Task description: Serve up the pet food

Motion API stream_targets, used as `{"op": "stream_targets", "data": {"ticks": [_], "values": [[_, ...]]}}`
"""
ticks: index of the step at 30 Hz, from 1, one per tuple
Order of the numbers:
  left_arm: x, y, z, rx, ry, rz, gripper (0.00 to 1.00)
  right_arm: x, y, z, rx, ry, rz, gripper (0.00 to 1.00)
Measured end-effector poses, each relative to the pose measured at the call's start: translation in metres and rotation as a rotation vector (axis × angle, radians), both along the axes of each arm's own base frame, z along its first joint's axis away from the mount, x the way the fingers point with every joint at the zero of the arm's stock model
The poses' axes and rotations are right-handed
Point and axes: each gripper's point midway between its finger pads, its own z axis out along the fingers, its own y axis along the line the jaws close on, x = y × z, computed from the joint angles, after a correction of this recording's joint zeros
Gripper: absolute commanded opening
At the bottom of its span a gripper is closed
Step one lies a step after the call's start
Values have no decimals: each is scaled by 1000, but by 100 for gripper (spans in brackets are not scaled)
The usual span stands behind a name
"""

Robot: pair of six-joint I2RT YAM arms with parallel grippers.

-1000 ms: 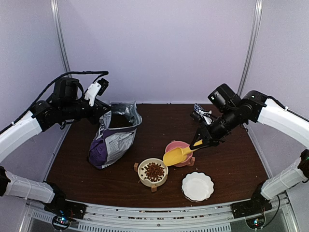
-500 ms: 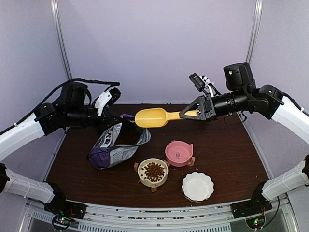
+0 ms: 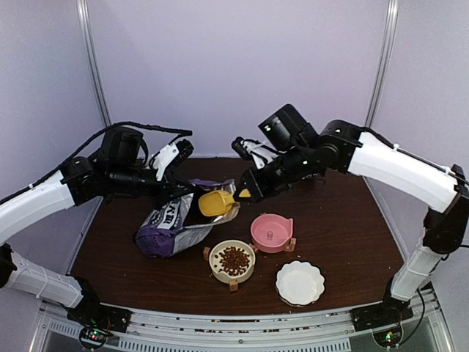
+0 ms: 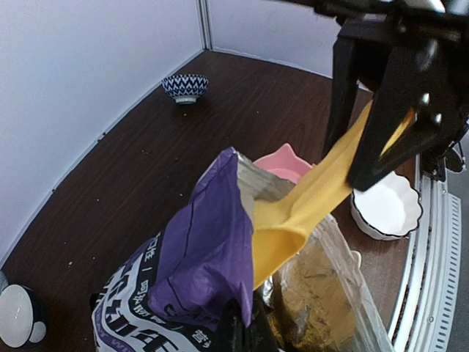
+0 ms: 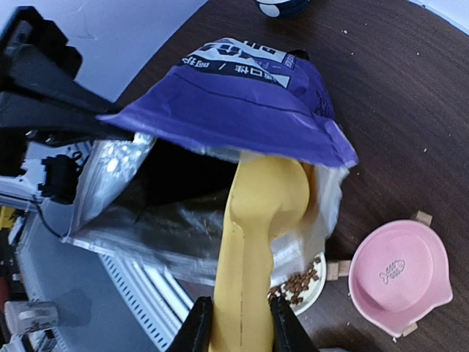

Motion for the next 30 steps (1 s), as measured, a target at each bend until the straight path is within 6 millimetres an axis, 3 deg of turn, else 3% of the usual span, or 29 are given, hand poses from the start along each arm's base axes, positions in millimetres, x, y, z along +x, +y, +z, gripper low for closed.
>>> {"op": "stream_targets", "data": {"ticks": [4, 8, 10, 15, 23, 30], "values": [[3, -4, -4, 2, 2, -2, 0, 15, 43, -36, -107, -44, -19, 3], [2, -6, -5, 3, 6, -5, 0, 27, 77, -88, -151, -6, -17, 4], [3, -6, -7, 7, 13, -5, 0, 29, 89, -97, -117, 17, -15, 4], [3, -8, -9, 8, 15, -7, 0, 22, 93, -89, -12, 97, 19, 4], [3, -8, -9, 8, 16, -6, 0, -8, 88, -74, 211, 301, 117, 4], [9, -3, -6, 17, -7, 38, 0, -19, 66, -32, 393, 388, 143, 4]]}}
